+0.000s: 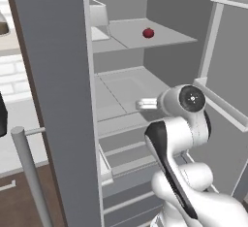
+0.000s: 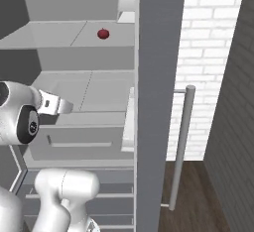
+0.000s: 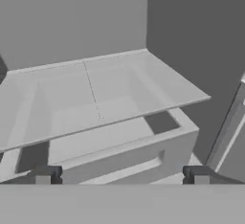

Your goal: Place one tomato and one chicken drumstick in each tupperware on the nearby counter, to pack two identical lunches.

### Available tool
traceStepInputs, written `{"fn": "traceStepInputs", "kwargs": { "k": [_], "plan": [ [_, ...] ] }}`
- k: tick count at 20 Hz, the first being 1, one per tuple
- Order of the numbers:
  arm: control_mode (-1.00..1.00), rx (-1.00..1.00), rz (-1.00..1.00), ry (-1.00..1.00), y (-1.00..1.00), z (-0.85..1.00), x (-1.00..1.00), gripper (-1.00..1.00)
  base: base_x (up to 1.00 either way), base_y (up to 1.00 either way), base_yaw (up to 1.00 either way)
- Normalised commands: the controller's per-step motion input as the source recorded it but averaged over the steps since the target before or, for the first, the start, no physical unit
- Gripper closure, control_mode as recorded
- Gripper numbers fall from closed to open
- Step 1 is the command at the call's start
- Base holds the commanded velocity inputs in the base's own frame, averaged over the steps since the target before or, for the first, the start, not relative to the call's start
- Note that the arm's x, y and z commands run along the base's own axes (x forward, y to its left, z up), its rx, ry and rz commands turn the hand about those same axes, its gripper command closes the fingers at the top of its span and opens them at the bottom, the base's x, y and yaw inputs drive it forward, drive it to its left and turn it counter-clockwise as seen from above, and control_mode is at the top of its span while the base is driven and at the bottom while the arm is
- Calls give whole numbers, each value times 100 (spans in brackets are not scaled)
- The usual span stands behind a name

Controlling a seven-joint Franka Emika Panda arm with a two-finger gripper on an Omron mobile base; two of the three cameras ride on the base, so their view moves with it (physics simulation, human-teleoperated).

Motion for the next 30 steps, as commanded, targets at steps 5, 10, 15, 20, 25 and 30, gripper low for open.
{"fn": "traceStepInputs", "kwargs": {
  "k": [5,10,15,20,25,30],
  "plan": [
    [-100,-9,3,-24,0,100,-6,-100,0,0,0],
    [-100,-3,0,-3,-11,100,-39,-100,0,0,0],
    [-100,0,0,14,-15,100,-29,-100,0,0,0],
    [-100,-1,0,26,-4,97,-21,-100,0,0,0],
    [-100,0,1,-4,-12,-3,31,-100,0,0,0],
    [-100,0,4,0,-28,-13,89,-100,0,0,0]
  ]
}}
